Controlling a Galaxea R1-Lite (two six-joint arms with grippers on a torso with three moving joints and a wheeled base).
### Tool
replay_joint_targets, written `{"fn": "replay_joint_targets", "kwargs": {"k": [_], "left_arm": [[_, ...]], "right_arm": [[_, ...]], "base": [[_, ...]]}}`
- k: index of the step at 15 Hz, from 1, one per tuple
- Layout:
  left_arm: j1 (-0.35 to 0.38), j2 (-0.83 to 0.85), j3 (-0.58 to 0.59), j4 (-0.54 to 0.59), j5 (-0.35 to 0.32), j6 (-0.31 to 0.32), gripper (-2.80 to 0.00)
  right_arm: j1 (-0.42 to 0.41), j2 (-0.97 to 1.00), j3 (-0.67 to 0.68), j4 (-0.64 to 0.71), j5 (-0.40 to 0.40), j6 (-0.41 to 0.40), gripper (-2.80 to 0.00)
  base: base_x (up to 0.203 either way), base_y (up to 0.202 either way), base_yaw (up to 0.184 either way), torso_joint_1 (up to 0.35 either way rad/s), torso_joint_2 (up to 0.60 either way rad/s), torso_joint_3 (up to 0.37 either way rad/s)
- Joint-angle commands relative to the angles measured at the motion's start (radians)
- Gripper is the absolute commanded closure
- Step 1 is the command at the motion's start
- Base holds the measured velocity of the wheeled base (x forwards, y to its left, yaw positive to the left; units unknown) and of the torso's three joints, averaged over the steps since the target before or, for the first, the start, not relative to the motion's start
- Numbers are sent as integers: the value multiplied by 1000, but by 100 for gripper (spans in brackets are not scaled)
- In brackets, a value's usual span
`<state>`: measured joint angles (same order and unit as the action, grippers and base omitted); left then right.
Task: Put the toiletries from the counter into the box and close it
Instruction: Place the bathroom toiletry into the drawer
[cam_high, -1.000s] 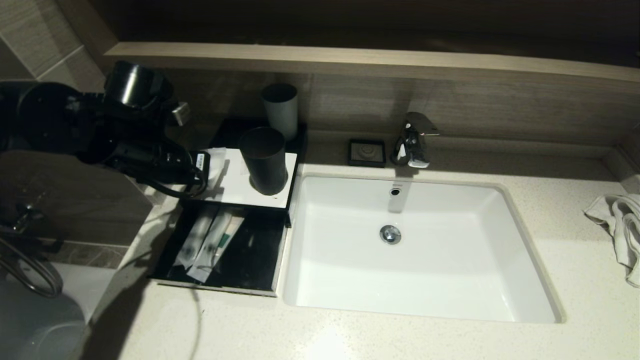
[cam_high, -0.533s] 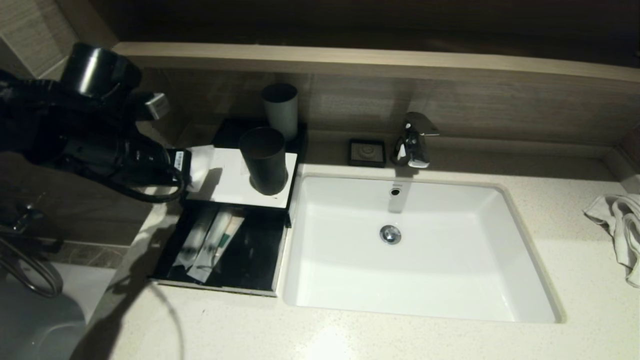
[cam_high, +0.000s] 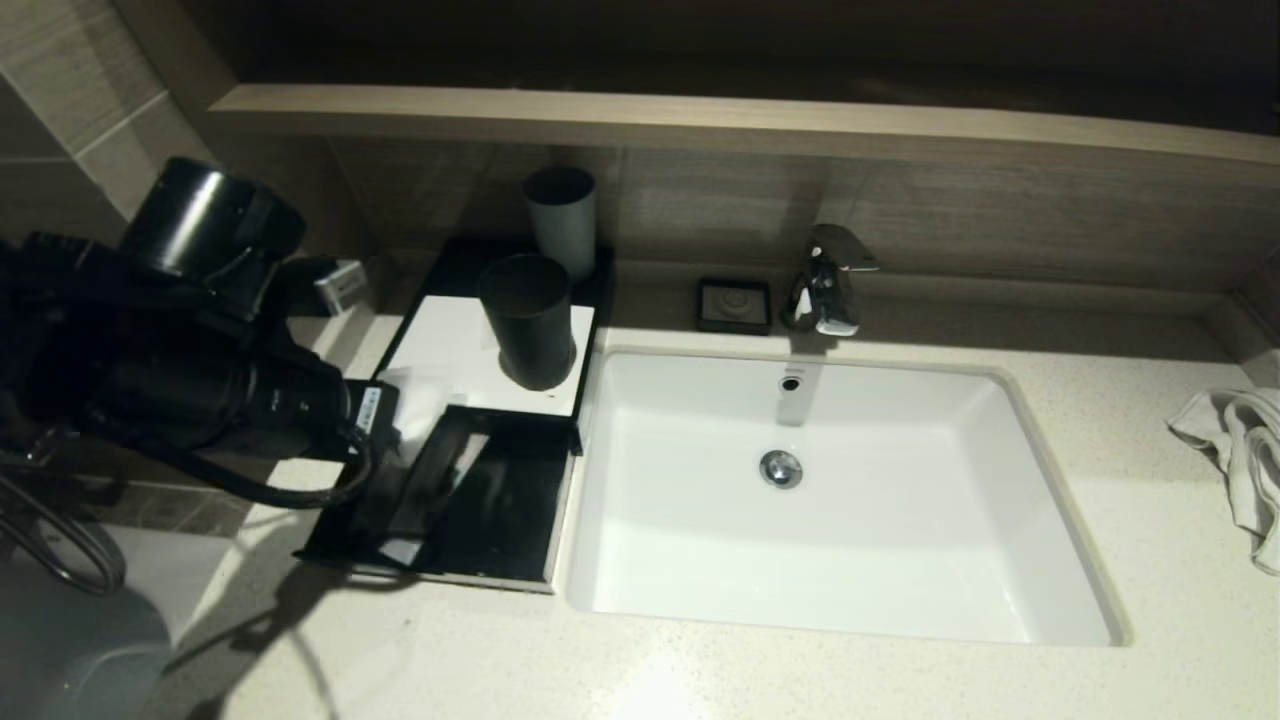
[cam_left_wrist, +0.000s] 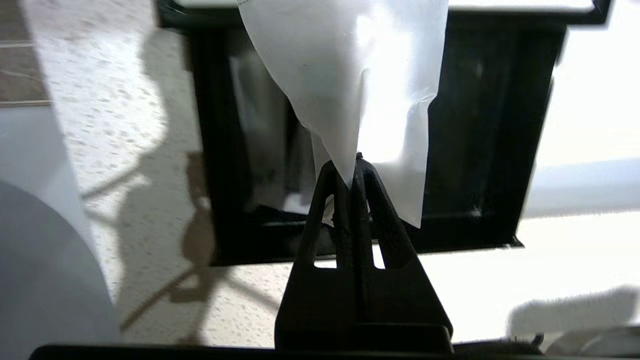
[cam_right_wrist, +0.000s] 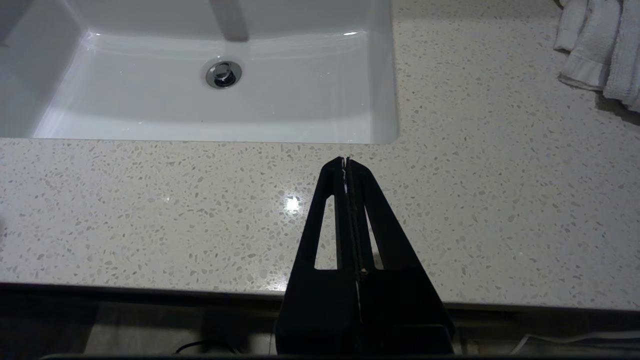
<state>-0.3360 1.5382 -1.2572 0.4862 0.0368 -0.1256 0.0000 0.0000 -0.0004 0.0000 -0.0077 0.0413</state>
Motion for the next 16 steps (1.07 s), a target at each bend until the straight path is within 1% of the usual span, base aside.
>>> {"fn": "replay_joint_targets", "kwargs": {"k": [1,4,11,16], "left_arm": [[-46,-5,27,4,4,-2,0],[-85,14,45,24,6,-5,0],[-102,91,44,32,9,-3,0],[-103,155,10,23,11,0,0]], "right_arm": [[0,0,0,0,0,0,0],[0,0,0,0,0,0,0],[0,0,0,0,0,0,0],[0,0,0,0,0,0,0]], "base": [[0,0,0,0,0,0],[0,0,0,0,0,0],[0,0,0,0,0,0],[0,0,0,0,0,0]]}}
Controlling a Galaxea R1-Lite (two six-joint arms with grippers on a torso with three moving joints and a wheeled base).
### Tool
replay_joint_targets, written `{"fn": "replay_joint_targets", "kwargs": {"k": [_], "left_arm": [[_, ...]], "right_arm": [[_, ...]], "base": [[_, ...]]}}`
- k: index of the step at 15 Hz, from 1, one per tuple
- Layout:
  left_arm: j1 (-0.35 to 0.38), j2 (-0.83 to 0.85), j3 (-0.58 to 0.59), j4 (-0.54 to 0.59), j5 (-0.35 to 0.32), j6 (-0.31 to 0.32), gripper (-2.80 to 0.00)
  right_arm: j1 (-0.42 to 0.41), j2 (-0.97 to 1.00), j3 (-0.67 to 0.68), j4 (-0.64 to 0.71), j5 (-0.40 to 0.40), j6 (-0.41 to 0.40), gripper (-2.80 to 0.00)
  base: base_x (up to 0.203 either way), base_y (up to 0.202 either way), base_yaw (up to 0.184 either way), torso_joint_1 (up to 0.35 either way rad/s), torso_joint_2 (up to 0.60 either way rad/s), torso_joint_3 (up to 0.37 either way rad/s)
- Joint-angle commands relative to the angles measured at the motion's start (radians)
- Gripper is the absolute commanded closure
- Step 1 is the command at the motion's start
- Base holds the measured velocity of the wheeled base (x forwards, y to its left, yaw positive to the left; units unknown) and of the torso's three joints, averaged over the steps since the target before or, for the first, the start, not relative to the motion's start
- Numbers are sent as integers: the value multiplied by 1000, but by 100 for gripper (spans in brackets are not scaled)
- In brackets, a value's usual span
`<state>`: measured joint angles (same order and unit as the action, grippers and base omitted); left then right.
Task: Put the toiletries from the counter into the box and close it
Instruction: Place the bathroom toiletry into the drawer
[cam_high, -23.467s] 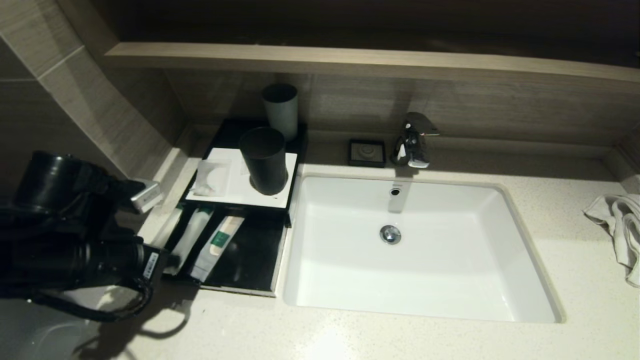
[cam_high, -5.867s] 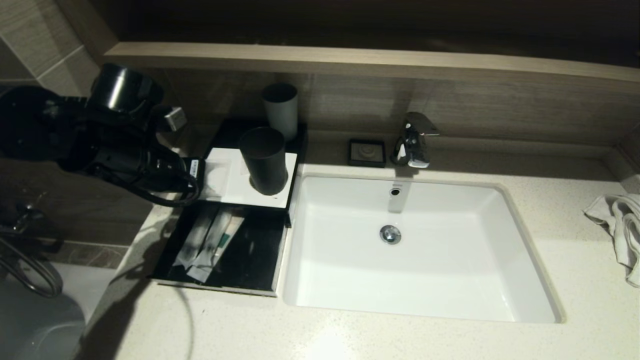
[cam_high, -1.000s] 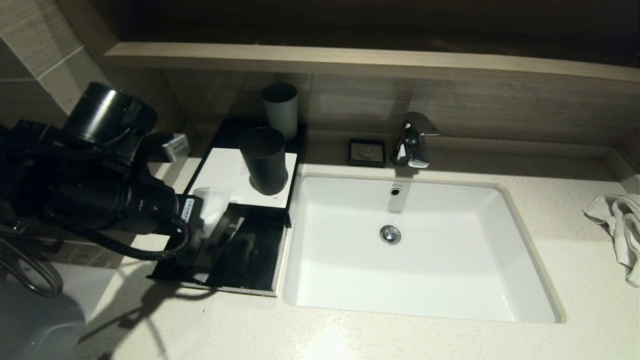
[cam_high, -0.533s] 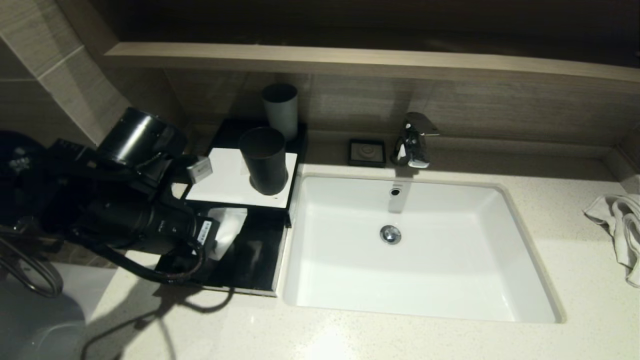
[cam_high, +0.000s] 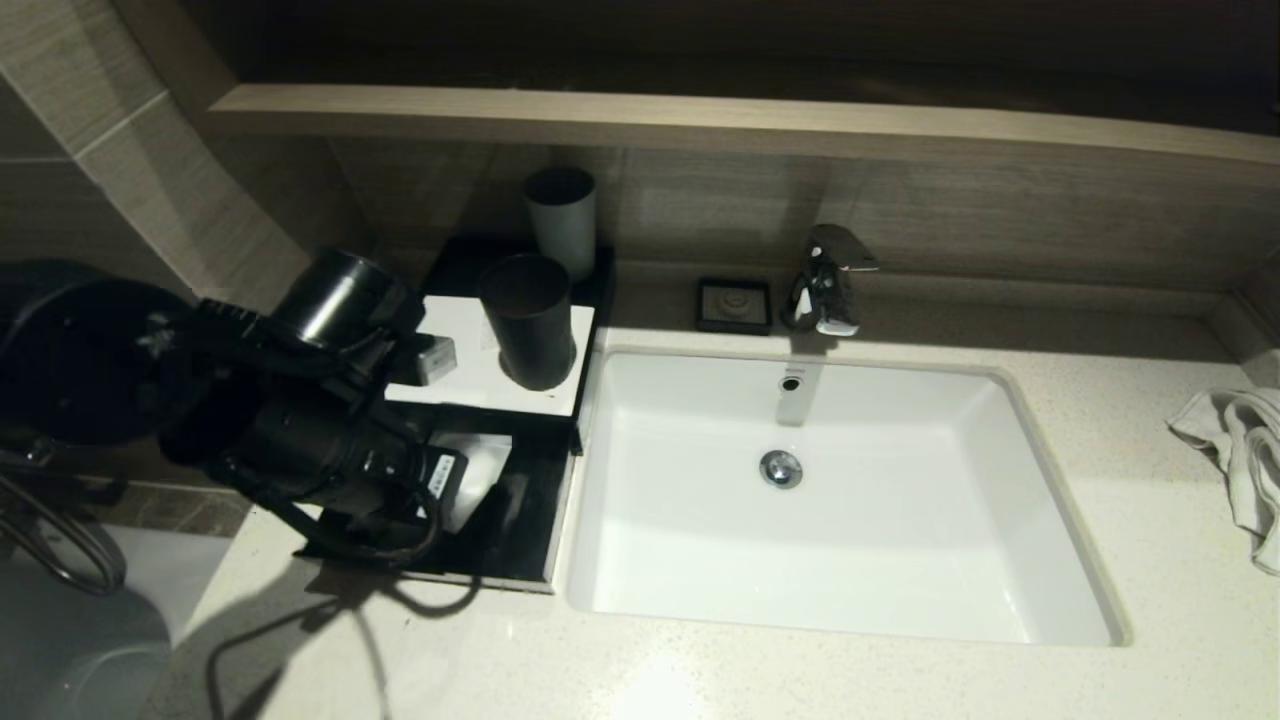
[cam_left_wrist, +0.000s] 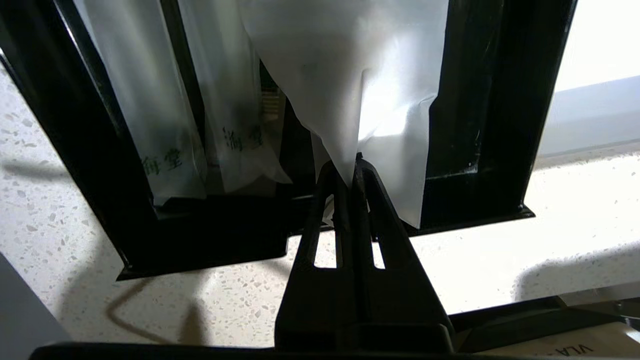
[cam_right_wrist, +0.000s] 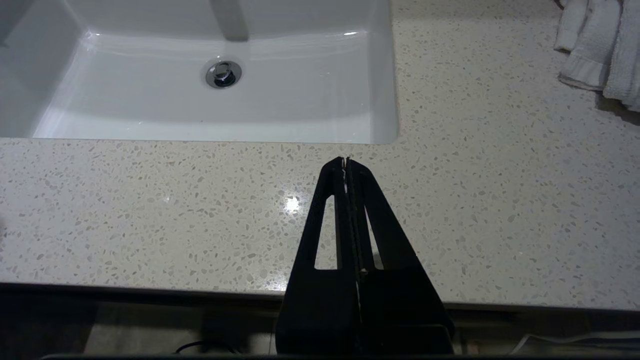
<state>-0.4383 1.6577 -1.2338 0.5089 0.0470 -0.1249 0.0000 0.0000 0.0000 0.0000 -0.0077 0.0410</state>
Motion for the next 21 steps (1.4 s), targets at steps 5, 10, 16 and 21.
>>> {"fn": "replay_joint_targets", "kwargs": {"k": [5,10,16,21], "left_arm": [[0,96,-63,-6,1,-9,0],[0,133,-102,-18,13,-54,0],[-16,140,-133,-38,20,-82,0],[-16,143,-131,-57,20,-85,-280]], "right_arm": [[0,0,0,0,0,0,0],[0,0,0,0,0,0,0],[0,0,0,0,0,0,0],[0,0,0,0,0,0,0]], "base": [[0,0,0,0,0,0],[0,0,0,0,0,0],[0,0,0,0,0,0],[0,0,0,0,0,0]]}}
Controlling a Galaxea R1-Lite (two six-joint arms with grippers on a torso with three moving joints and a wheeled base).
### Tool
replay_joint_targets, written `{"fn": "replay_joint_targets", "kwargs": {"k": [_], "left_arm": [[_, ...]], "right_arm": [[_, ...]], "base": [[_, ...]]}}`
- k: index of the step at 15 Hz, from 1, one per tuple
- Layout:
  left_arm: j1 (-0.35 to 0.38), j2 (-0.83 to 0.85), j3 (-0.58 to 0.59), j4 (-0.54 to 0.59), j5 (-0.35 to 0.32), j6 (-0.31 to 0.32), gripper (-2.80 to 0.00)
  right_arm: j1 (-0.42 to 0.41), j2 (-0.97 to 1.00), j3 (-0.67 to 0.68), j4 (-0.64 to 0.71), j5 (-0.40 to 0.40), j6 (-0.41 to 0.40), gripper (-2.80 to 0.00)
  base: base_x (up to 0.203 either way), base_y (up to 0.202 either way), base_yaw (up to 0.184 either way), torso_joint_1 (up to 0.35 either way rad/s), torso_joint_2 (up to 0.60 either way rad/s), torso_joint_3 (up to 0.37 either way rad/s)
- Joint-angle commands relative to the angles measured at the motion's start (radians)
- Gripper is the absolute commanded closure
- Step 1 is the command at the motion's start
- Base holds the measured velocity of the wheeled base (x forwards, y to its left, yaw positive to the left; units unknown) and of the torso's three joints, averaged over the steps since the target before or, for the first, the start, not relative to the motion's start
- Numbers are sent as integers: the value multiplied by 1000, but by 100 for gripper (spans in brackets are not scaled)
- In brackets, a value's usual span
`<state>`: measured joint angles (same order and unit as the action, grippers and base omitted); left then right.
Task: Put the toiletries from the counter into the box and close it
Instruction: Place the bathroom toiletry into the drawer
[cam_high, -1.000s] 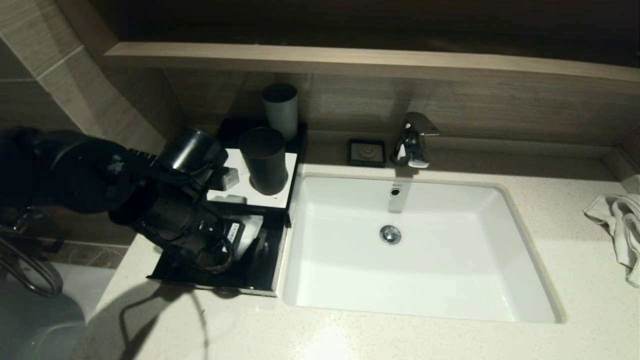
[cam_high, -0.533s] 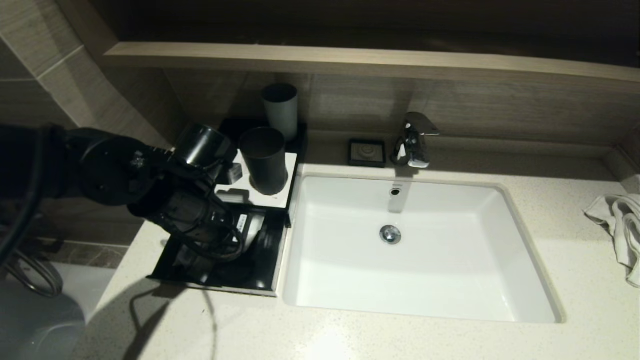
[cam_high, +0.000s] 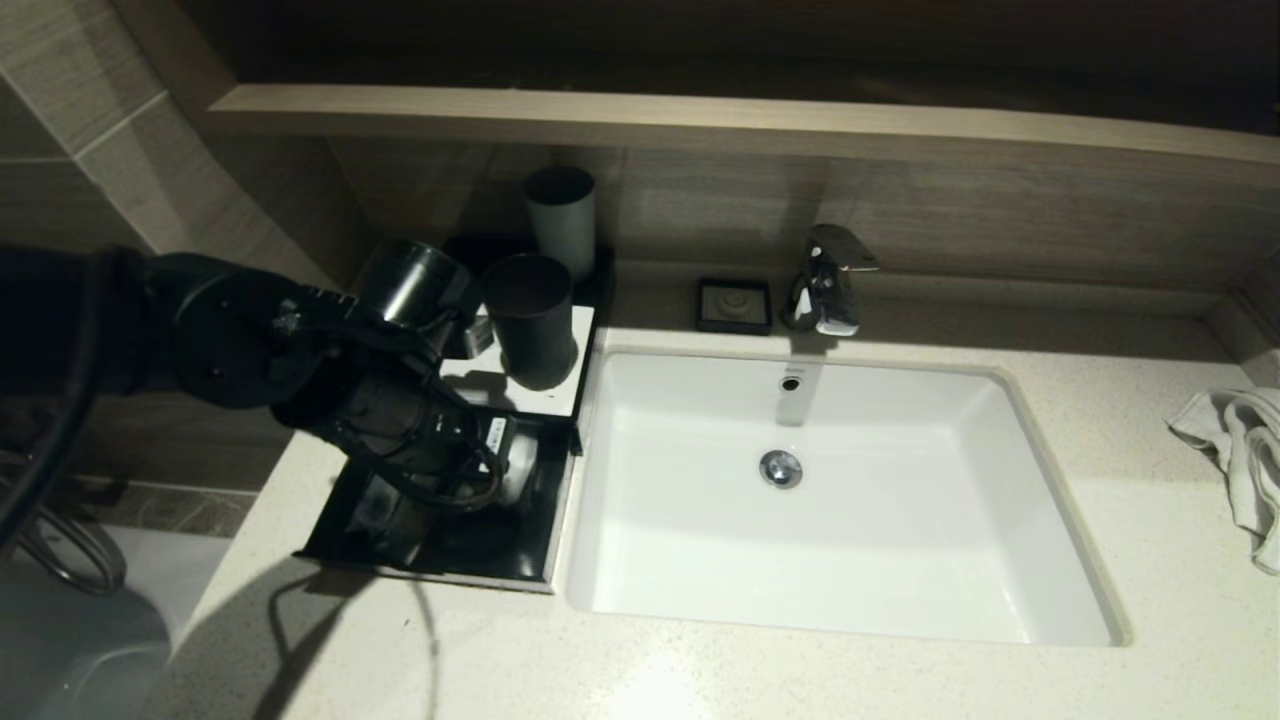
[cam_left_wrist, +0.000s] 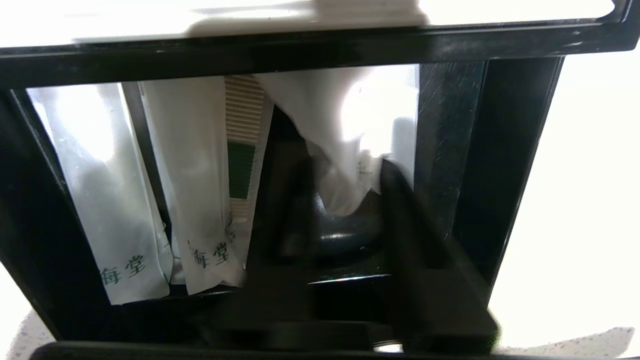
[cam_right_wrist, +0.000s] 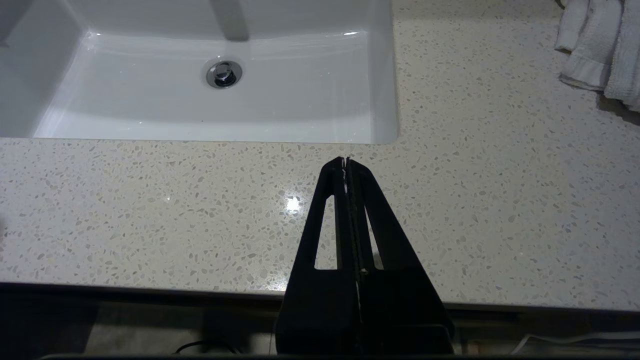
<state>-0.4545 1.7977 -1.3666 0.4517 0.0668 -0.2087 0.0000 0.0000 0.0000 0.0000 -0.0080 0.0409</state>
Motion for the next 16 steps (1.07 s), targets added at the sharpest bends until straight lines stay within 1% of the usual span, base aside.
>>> {"fn": "replay_joint_targets", "kwargs": {"k": [1,6,12,14,15,16], "left_arm": [[0,5,5,-6,1,-1,-280],[3,-35,11,-18,2,-20,-280],[34,-143,26,-18,5,-17,-280],[49,-155,24,-18,9,-14,-280],[59,-156,24,-18,28,-9,0],[71,-158,24,-18,46,-2,0]], "right_arm": [[0,0,0,0,0,1,0],[0,0,0,0,0,1,0],[0,0,0,0,0,1,0],[0,0,0,0,0,1,0],[0,0,0,0,0,1,0],[0,0,0,0,0,1,0]], "base": [[0,0,0,0,0,0],[0,0,0,0,0,0],[0,0,0,0,0,0],[0,0,0,0,0,0],[0,0,0,0,0,0],[0,0,0,0,0,0]]}}
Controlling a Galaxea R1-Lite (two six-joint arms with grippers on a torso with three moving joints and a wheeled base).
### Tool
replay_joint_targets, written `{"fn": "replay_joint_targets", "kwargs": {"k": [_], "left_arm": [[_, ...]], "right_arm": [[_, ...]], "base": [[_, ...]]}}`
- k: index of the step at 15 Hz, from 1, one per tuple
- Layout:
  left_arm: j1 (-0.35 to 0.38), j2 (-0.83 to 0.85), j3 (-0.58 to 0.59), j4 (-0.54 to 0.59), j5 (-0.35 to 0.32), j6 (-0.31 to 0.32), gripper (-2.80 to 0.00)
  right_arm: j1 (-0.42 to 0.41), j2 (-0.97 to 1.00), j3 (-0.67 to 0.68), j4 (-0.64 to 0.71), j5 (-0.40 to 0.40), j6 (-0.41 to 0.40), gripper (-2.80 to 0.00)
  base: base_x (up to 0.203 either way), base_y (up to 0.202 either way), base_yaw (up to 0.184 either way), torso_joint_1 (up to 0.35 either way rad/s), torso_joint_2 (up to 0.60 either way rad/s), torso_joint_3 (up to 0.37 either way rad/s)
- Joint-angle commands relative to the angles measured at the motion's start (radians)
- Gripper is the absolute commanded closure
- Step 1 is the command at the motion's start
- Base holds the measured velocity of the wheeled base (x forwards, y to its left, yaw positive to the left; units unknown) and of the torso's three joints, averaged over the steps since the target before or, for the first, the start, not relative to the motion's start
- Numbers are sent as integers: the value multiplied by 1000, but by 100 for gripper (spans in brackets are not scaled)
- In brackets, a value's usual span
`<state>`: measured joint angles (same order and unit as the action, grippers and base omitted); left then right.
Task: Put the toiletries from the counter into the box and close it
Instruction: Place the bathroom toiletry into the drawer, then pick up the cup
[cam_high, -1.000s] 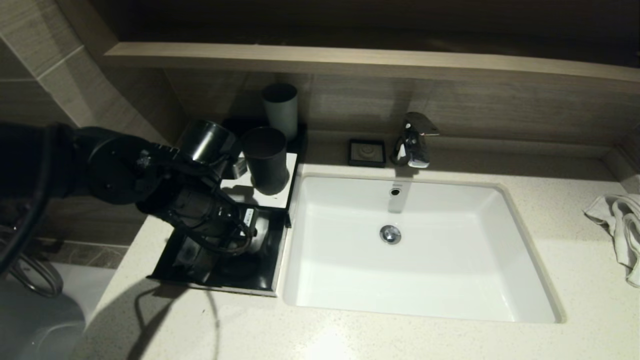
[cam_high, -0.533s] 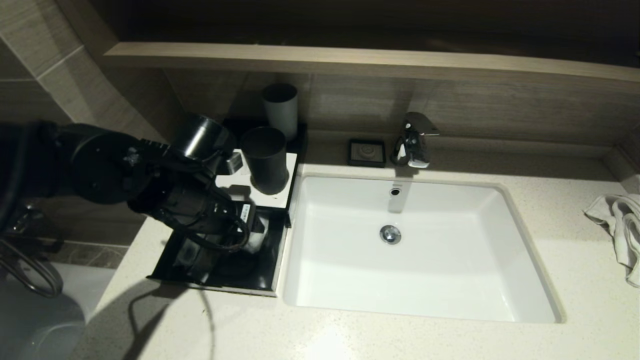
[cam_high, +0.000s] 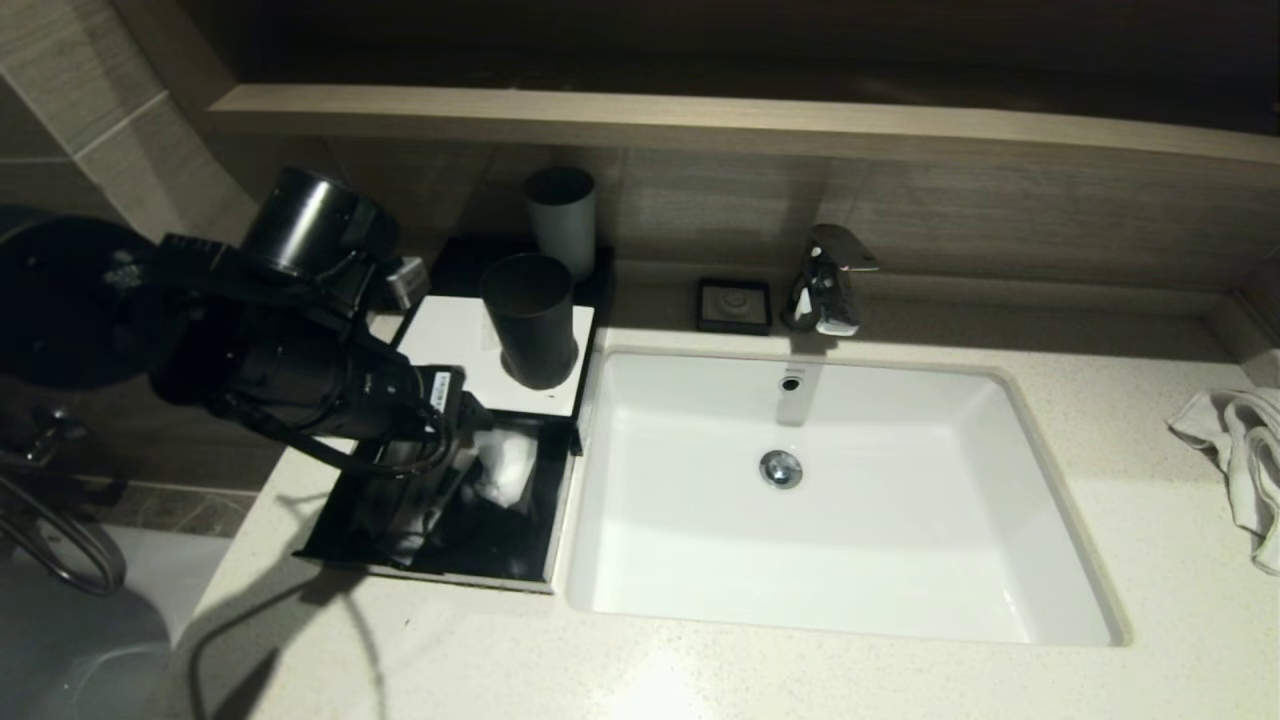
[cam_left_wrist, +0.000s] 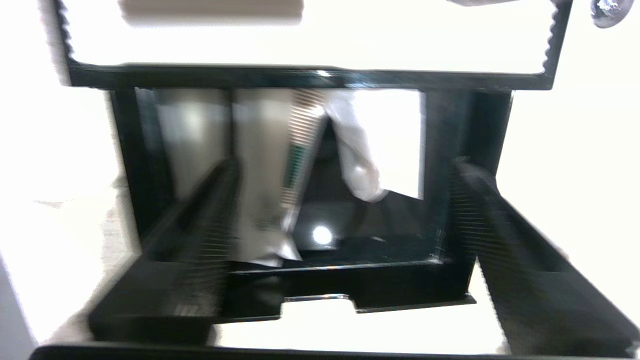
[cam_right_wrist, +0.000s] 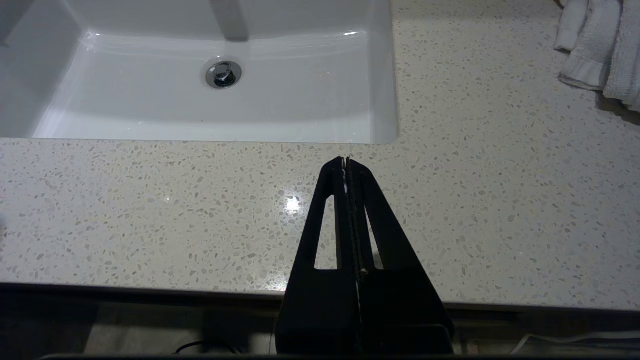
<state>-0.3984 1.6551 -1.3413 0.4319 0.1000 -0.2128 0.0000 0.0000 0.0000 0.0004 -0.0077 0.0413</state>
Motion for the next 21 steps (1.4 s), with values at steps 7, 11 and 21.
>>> {"fn": "replay_joint_targets", "kwargs": {"k": [7,11,21], "left_arm": [[118,28,-75,-46,15,127,0],[124,120,-168,-94,17,128,0],[125,242,-318,-155,15,48,0]], "right_arm": [[0,0,0,0,0,0,0],[0,0,0,0,0,0,0],[0,0,0,0,0,0,0]], "base": [[0,0,0,0,0,0],[0,0,0,0,0,0],[0,0,0,0,0,0]]}}
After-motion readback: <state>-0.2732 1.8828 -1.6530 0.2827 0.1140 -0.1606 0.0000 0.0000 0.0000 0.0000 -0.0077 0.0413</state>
